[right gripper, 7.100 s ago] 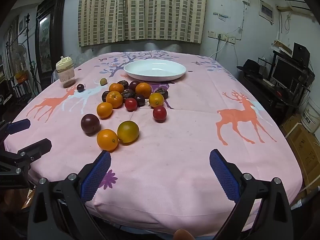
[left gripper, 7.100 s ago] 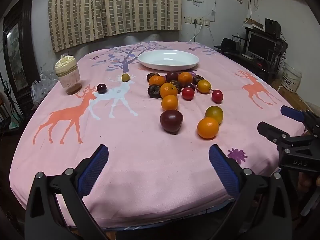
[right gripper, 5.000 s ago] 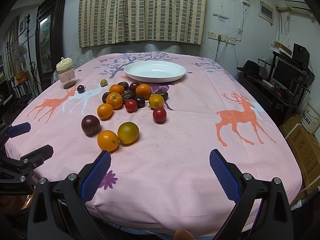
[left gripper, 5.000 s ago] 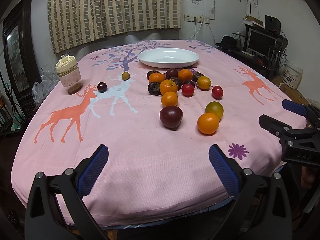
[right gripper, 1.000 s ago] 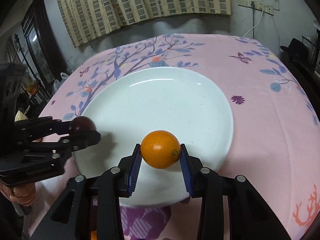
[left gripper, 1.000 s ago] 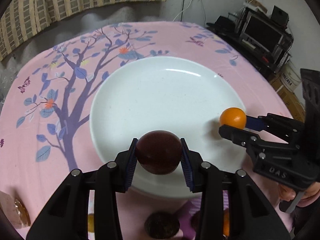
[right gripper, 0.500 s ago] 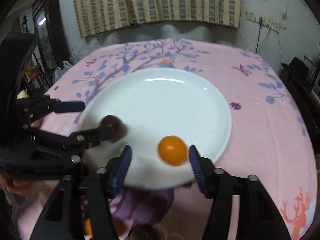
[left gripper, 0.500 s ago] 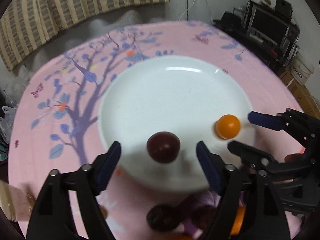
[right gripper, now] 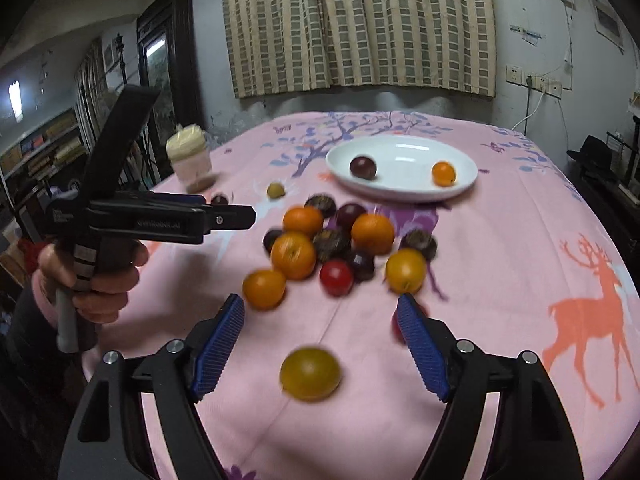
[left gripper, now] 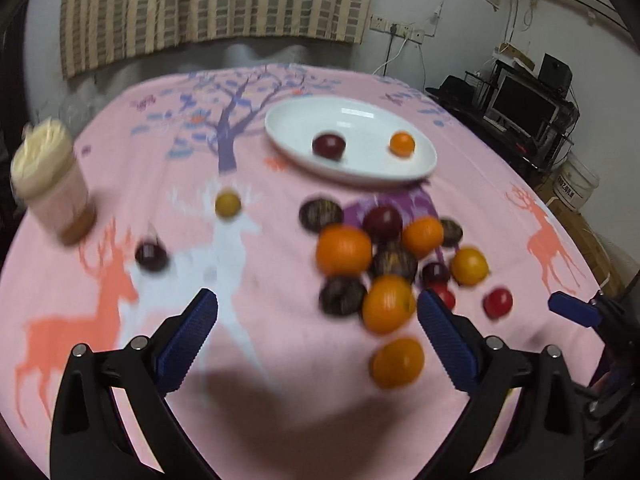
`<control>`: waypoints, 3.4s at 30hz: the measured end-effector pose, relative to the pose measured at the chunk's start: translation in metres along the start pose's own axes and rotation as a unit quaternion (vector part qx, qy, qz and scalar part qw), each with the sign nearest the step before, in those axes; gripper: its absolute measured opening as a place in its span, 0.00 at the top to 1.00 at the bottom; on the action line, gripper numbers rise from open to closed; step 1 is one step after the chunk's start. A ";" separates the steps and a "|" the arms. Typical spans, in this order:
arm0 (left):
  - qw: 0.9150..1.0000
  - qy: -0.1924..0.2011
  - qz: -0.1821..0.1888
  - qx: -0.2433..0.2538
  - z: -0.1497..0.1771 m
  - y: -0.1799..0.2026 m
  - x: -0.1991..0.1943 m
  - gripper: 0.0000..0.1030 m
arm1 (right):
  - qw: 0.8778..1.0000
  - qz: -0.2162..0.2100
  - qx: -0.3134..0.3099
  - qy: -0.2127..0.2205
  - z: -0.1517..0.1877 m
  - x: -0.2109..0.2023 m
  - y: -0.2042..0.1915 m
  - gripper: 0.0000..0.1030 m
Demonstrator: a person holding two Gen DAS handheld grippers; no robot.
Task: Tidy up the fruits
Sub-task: 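Carry both fruits over the white plate and open both tools to drop them, then grasp a yellow tomato with the right tool while the left tool grasps an orange tomato, then carry both tomatoes over the white plate and open both tools to release them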
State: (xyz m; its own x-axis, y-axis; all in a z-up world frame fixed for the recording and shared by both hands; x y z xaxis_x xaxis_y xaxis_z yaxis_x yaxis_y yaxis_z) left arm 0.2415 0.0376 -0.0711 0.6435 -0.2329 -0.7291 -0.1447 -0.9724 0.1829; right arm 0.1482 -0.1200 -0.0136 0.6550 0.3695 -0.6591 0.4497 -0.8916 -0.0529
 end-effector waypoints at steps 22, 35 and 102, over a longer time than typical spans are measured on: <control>1.000 -0.005 -0.019 0.009 0.046 -0.007 -0.005 0.05 | 0.995 0.012 0.004 -0.104 0.046 0.035 -0.011 0.60; 0.997 -0.005 0.016 0.079 0.035 0.047 0.009 0.08 | 0.990 -0.029 0.097 -0.096 0.044 0.035 0.009 0.61; 0.994 0.055 -0.057 0.082 -0.106 -0.001 0.028 0.05 | 0.989 0.059 0.130 -0.048 -0.076 0.080 0.111 0.33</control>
State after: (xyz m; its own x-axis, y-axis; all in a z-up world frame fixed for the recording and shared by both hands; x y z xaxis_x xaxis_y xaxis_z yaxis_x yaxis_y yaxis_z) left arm 0.3398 0.0335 -0.0218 0.7391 -0.1269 -0.6616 -0.1806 -0.9835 -0.0132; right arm 0.2972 -0.1693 -0.0151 0.6271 0.2442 -0.7397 0.1944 -0.9686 -0.1549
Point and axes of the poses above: each gripper's, at about its wrist camera, not at the fingertips, and x roughly the way its jaws point, y to its right, z to its underside, the point moved 8 cm from there along x, roughly the way its jaws point, and after that the axes turned 4 degrees about z, right-handed, at the moved point
